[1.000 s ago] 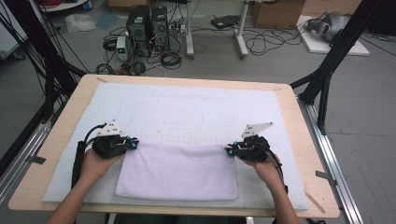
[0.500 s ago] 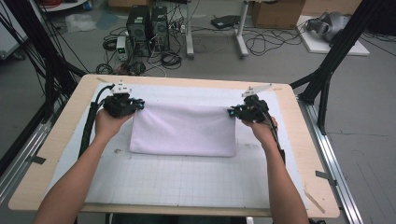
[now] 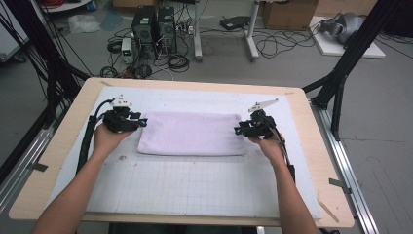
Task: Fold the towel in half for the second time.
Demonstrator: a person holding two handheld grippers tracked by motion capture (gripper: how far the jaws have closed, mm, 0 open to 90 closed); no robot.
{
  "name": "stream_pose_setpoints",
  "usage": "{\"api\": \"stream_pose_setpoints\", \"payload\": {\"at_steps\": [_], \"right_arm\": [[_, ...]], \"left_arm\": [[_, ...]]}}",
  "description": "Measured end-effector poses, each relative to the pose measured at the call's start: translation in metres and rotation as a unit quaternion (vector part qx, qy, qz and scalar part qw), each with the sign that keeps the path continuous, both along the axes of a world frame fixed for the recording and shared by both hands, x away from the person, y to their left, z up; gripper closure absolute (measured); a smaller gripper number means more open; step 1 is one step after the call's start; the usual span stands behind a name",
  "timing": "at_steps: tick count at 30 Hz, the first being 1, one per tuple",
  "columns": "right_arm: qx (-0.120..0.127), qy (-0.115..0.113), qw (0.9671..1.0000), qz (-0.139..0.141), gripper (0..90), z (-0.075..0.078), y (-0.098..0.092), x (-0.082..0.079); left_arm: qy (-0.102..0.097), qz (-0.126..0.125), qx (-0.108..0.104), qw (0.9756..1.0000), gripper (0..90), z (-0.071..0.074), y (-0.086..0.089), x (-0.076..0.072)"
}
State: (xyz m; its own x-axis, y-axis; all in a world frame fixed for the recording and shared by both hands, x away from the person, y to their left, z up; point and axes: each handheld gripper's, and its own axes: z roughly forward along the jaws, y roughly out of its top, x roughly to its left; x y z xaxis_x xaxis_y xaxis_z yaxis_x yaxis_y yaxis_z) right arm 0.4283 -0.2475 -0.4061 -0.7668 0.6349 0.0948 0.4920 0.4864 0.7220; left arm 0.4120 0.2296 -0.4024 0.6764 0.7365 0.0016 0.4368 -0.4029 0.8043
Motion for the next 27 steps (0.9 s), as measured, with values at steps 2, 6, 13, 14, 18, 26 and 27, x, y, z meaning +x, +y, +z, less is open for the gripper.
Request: {"api": "stream_pose_setpoints", "payload": {"at_steps": [2,6,13,14,18,26,27], "right_arm": [[0.003,0.001,1.0,0.007,63.4,-0.004,0.0,-0.01],[-0.009,0.009,0.9998,0.017,64.7,-0.015,0.002,-0.023],[0.005,0.022,0.9997,0.009,64.5,-0.028,-0.006,-0.032],[0.001,0.018,0.9998,0.01,63.4,-0.027,-0.005,-0.033],[-0.002,0.01,0.9998,0.015,57.6,-0.024,0.001,-0.037],[0.01,-0.008,0.9997,0.02,44.7,-0.015,0.012,-0.046],[0.011,-0.01,0.9997,0.018,42.6,-0.014,0.012,-0.047]], "left_arm": [[-0.004,-0.022,0.006,0.9997,66.4,-0.005,-0.004,-0.013],[0.016,-0.059,0.026,0.9978,81.2,-0.021,-0.01,-0.027],[0.039,-0.063,0.028,0.9968,75.9,-0.033,-0.005,-0.031],[0.038,-0.062,0.027,0.997,74.9,-0.033,-0.005,-0.031],[0.032,-0.053,0.012,0.998,67.5,-0.031,-0.004,-0.034],[0.011,-0.031,-0.032,0.9989,51.7,-0.021,0.003,-0.049],[0.008,-0.031,-0.036,0.9988,49.7,-0.02,0.004,-0.052]]}}
